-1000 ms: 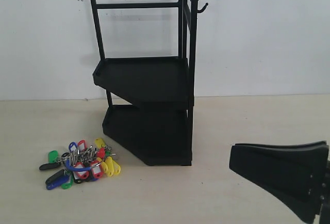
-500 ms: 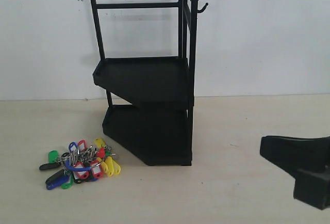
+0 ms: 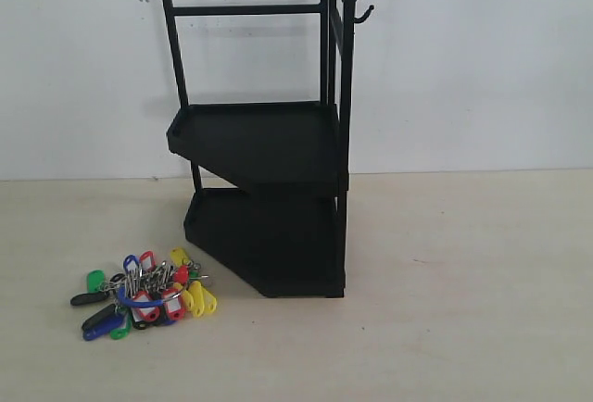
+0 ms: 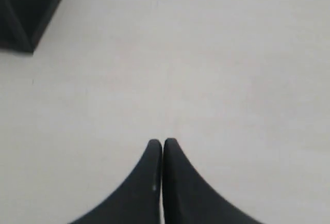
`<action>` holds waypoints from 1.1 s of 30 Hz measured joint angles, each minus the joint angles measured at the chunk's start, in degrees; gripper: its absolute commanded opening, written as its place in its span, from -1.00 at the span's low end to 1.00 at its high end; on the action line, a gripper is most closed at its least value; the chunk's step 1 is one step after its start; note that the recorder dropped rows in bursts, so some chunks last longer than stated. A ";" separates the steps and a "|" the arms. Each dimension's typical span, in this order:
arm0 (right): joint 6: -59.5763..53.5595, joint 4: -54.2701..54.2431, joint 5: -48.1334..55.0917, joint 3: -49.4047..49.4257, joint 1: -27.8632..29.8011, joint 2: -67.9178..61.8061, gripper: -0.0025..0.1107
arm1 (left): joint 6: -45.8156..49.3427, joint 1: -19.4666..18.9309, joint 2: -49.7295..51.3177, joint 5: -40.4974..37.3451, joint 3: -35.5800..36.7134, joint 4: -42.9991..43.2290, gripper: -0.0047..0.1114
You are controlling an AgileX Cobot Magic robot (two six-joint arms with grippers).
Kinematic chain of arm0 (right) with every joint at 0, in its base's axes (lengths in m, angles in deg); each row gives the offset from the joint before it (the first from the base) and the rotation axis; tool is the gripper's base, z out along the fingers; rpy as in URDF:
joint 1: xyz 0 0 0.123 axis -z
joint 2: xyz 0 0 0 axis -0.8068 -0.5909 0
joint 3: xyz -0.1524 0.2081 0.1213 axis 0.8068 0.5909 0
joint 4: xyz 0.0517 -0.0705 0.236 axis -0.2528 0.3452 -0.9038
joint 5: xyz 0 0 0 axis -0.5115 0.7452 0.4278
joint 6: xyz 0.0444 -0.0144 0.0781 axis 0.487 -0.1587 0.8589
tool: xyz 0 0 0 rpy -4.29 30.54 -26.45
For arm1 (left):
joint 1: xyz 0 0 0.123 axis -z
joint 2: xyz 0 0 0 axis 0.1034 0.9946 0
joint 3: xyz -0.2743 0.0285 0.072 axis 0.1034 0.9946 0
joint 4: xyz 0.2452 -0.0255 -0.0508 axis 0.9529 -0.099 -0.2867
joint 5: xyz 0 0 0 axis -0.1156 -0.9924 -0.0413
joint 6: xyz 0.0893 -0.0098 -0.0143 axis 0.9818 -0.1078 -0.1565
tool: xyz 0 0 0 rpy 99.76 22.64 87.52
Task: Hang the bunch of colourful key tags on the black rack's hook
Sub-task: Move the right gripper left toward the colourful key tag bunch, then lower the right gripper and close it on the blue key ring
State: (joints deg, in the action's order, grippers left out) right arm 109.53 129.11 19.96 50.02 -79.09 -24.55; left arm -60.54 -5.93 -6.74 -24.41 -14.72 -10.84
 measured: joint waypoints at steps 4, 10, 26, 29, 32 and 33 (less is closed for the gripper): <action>-20.93 -19.21 6.01 -1.35 -4.58 0.00 -0.96 | 0.00 0.00 0.00 0.00 0.00 0.00 -0.84; -39.52 -36.33 6.83 -3.93 -15.50 -0.53 -0.96 | 0.00 0.00 0.00 0.00 0.00 0.00 -0.84; -48.66 -43.04 -5.01 -23.04 -23.27 -32.00 -0.96 | 0.00 0.00 0.00 0.00 0.00 0.00 -0.84; -49.09 -43.04 -6.47 -31.19 -23.27 -42.63 -0.96 | 0.00 0.00 0.00 0.00 0.00 0.00 -0.84; -49.91 -43.04 -7.14 -40.35 -23.27 -52.29 -0.96 | 0.00 0.00 0.00 0.00 0.00 0.00 -0.84; -50.66 -43.04 -7.25 -44.54 -23.27 -56.95 -0.96 | 0.00 0.00 0.00 0.00 0.00 0.00 -0.84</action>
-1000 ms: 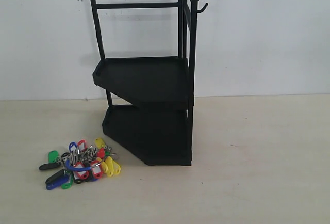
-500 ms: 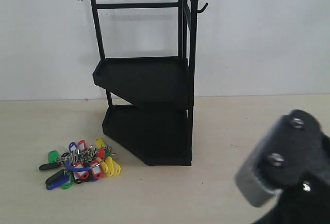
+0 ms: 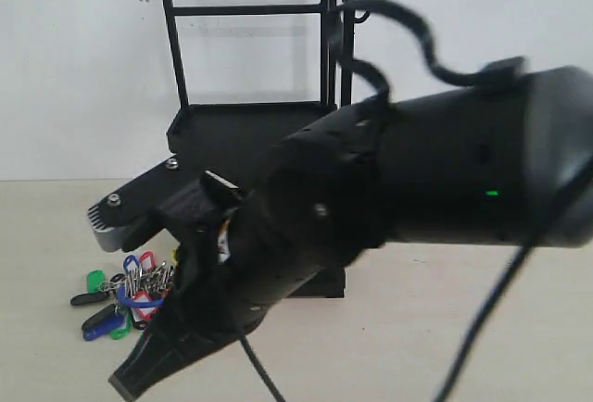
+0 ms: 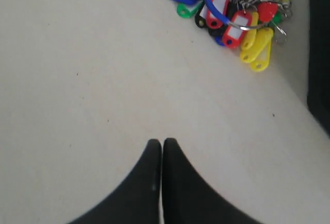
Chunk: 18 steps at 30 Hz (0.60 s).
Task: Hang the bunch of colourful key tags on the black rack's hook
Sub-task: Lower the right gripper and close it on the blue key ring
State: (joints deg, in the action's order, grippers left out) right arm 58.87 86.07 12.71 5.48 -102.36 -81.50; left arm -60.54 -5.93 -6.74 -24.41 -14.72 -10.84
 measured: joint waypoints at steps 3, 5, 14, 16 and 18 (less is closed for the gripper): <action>-0.39 -0.11 0.01 -7.10 0.00 -7.77 -0.96 | 0.00 0.00 0.00 0.00 0.00 0.00 -0.84; -0.39 -0.11 0.69 -13.32 0.00 -13.35 -0.95 | 0.00 0.00 0.00 0.00 0.00 0.00 -0.84; -1.95 -0.22 5.67 -35.72 0.00 -30.46 -0.29 | 0.00 0.00 0.00 0.00 0.00 0.00 -0.84; -4.57 0.27 5.13 -36.96 0.00 -32.17 -0.29 | 0.00 0.00 0.00 0.00 0.00 0.00 -0.84; -7.45 2.34 4.14 -37.20 0.00 -33.84 -0.29 | 0.00 0.00 0.00 0.00 0.00 0.00 -0.84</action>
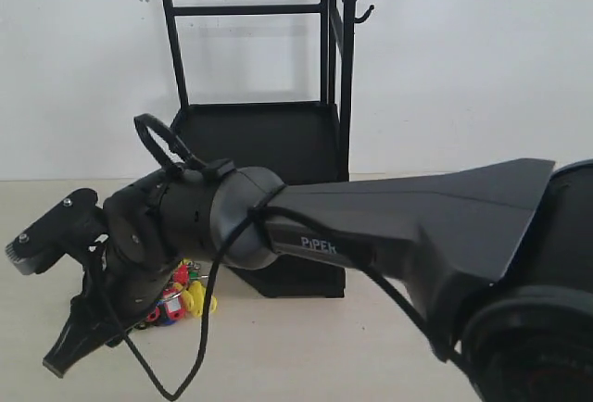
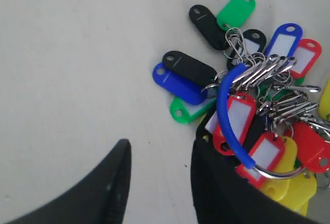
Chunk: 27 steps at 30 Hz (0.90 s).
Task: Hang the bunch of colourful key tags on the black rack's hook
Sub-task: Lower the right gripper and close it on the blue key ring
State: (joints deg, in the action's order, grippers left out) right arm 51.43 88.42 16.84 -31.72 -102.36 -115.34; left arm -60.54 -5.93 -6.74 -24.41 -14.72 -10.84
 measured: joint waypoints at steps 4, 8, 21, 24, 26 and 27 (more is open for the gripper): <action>-2.49 2.36 -4.78 0.00 0.00 -2.05 -0.29 | 0.00 0.00 0.00 0.00 0.00 0.00 -0.84; -2.60 4.14 -8.96 -0.12 0.00 -2.18 -0.27 | 0.00 0.00 0.00 0.00 0.00 0.00 -0.84; 0.17 5.27 -9.79 -0.21 3.96 -4.05 0.04 | 0.00 0.00 0.00 0.00 0.00 0.00 -0.84; -0.66 4.95 -10.26 -0.21 3.96 -4.05 0.04 | 0.00 0.00 0.00 0.00 0.00 0.00 -0.84; -0.85 4.85 -10.47 -0.21 3.96 -4.10 0.04 | 0.00 0.00 0.00 0.00 0.00 0.00 -0.84; -0.85 4.63 -10.77 -0.21 3.96 -4.18 0.04 | 0.00 0.00 0.00 0.00 0.00 0.00 -0.84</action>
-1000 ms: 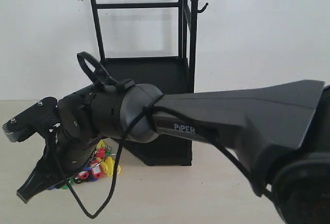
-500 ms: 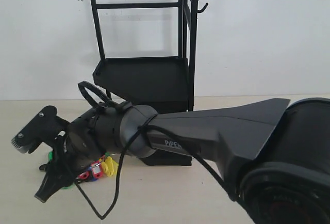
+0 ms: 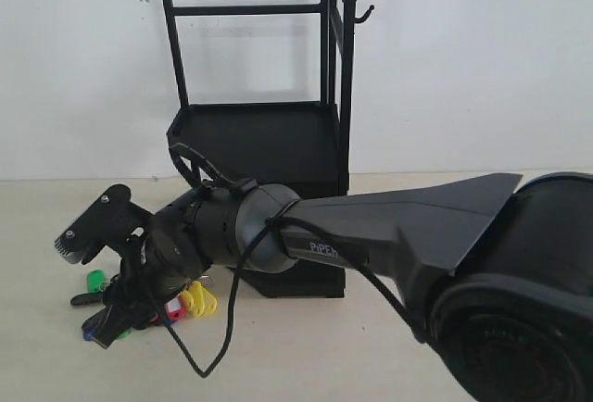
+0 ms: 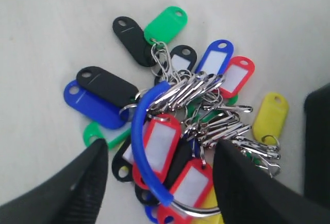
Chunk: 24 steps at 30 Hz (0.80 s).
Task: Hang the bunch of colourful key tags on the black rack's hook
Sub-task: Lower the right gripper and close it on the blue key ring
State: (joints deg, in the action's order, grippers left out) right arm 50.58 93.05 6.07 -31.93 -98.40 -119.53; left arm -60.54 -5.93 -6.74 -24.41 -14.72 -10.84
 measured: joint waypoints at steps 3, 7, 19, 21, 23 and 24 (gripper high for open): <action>-0.13 -1.05 -0.93 0.00 0.00 -0.70 0.04 | 0.00 0.00 0.00 0.00 0.00 0.00 -0.84; -1.35 -1.42 -1.87 0.00 -0.18 -2.43 0.04 | 0.00 0.00 0.00 0.00 0.00 0.00 -0.84; -2.79 -1.67 -4.41 0.00 -0.51 -4.74 -0.35 | 0.00 0.00 0.00 0.00 0.00 0.00 -0.84; -2.89 -1.67 -4.45 0.00 -0.51 -4.74 -0.51 | 0.00 0.00 0.00 0.00 0.00 0.00 -0.84; -2.93 -1.67 -4.45 0.00 -0.51 -4.74 -0.71 | 0.00 0.00 0.00 0.00 0.00 0.00 -0.84; -2.93 -1.67 -4.45 0.00 -0.51 -4.74 -0.82 | 0.00 0.00 0.00 0.00 0.00 0.00 -0.84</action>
State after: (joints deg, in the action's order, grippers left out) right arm 47.65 91.38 1.62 -31.93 -98.91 -124.27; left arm -60.54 -5.93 -6.74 -24.41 -14.72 -10.84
